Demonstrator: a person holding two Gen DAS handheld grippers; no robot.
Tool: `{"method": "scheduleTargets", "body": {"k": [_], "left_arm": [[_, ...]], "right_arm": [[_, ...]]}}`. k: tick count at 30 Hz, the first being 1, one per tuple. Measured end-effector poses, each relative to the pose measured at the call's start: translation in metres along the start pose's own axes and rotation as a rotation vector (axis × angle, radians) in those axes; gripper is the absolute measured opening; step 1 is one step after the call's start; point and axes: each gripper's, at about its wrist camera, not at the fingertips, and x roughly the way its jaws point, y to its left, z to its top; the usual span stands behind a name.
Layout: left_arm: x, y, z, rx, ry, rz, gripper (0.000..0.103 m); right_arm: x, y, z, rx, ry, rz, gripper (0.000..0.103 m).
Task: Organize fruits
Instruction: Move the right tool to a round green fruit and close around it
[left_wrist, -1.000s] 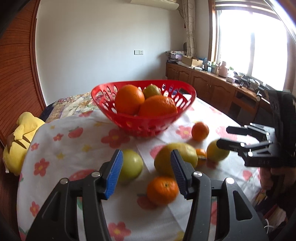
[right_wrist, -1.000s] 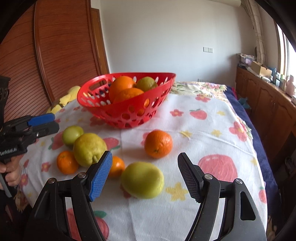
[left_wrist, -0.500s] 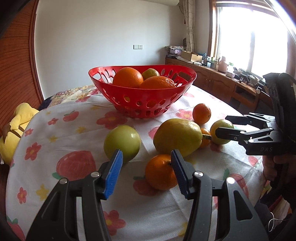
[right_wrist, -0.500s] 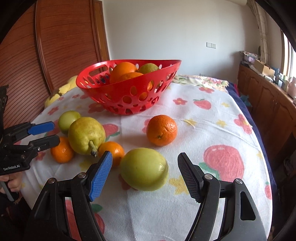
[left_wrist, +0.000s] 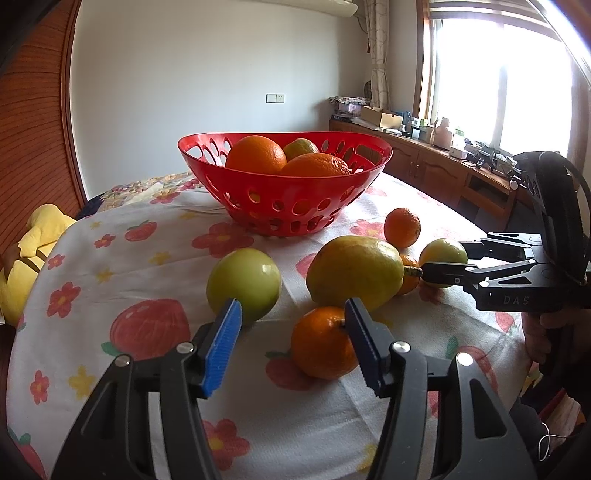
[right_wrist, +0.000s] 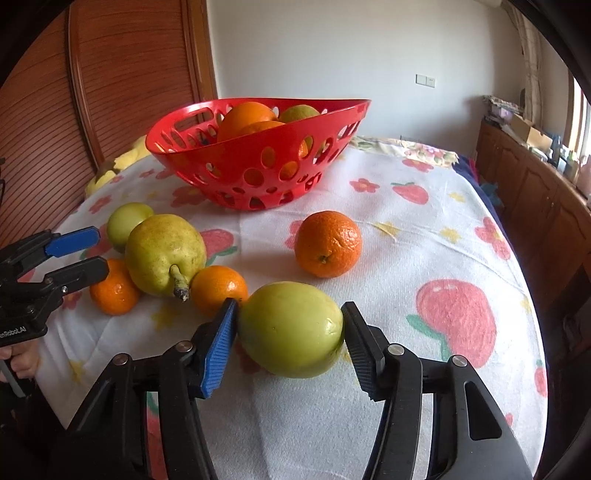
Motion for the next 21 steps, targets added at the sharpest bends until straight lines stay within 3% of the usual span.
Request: {"method": "scheduleTargets", "body": {"k": [4, 21], "left_arm": [[0.0, 0.0, -0.001, 0.003, 0.001, -0.006, 0.06], [-0.002, -0.014, 0.001, 0.031, 0.047, -0.017, 0.06]], "right_arm": [[-0.005, -0.001, 0.0, 0.015, -0.035, -0.007, 0.058], [-0.005, 0.0, -0.003, 0.007, -0.037, -0.012, 0.058]]}}
